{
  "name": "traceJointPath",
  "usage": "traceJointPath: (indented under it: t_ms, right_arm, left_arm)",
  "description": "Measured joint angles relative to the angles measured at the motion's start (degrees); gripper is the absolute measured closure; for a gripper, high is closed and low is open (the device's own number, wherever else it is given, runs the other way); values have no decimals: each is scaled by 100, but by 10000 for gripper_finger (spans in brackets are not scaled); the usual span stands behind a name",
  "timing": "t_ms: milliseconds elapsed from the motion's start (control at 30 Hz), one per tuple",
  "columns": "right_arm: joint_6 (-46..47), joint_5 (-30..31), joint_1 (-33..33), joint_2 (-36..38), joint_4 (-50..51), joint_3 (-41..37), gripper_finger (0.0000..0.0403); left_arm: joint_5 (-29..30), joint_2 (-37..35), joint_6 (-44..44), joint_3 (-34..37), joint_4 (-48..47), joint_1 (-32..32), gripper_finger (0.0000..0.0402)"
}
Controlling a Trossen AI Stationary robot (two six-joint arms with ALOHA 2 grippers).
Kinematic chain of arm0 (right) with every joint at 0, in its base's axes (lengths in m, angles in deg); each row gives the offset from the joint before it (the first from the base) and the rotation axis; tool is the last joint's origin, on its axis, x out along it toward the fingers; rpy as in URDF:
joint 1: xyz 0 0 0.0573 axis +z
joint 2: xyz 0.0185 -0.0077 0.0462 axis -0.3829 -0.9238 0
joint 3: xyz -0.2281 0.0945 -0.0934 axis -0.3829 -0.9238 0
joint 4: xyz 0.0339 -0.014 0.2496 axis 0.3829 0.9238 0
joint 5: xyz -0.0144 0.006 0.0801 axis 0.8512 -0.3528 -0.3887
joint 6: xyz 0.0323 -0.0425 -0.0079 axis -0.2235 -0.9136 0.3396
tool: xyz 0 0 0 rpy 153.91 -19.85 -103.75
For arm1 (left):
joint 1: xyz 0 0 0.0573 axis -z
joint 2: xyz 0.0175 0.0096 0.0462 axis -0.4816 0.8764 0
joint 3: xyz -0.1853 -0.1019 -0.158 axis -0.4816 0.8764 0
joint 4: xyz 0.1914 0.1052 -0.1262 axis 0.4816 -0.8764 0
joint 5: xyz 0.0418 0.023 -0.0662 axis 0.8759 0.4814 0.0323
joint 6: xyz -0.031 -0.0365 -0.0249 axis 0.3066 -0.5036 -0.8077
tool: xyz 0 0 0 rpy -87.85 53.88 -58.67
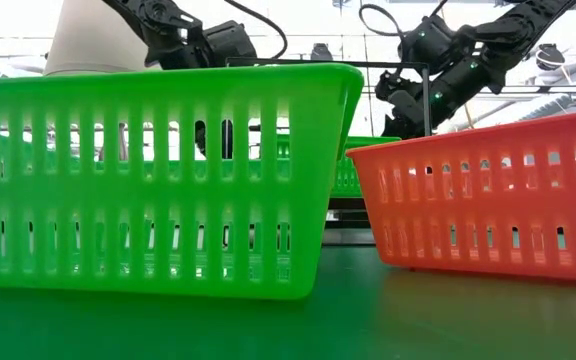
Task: Stack baskets on shelf by color
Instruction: Adjust the bins on the shelf
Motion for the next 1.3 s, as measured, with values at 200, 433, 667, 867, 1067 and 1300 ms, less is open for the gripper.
traceJointPath:
  t_ms: [200,433,667,867,1067,1300]
  right_arm:
    - [141,-612,0,0,203,0,403]
    - [130,-1028,55,0,695,0,403]
    - [134,-1034,370,0,798,0,403]
    - [236,-1034,713,0,774,-2,403]
    - [394,-1025,898,0,693,-2,403]
    - [453,-1020,1012,0,466,-1,403]
  left_arm:
    - [-37,-201,-97,1,-552,151,256]
    - [-413,-850,-435,-3,-1023,493,256]
    - [-410,-1435,-656,-4,-1016,745,256]
    - [-402,-1467,-602,-4,-931,822,256]
    - [-393,-1443,-474,-2,-837,820,256]
    - [-393,-1443,-363,-2,-605,820,256]
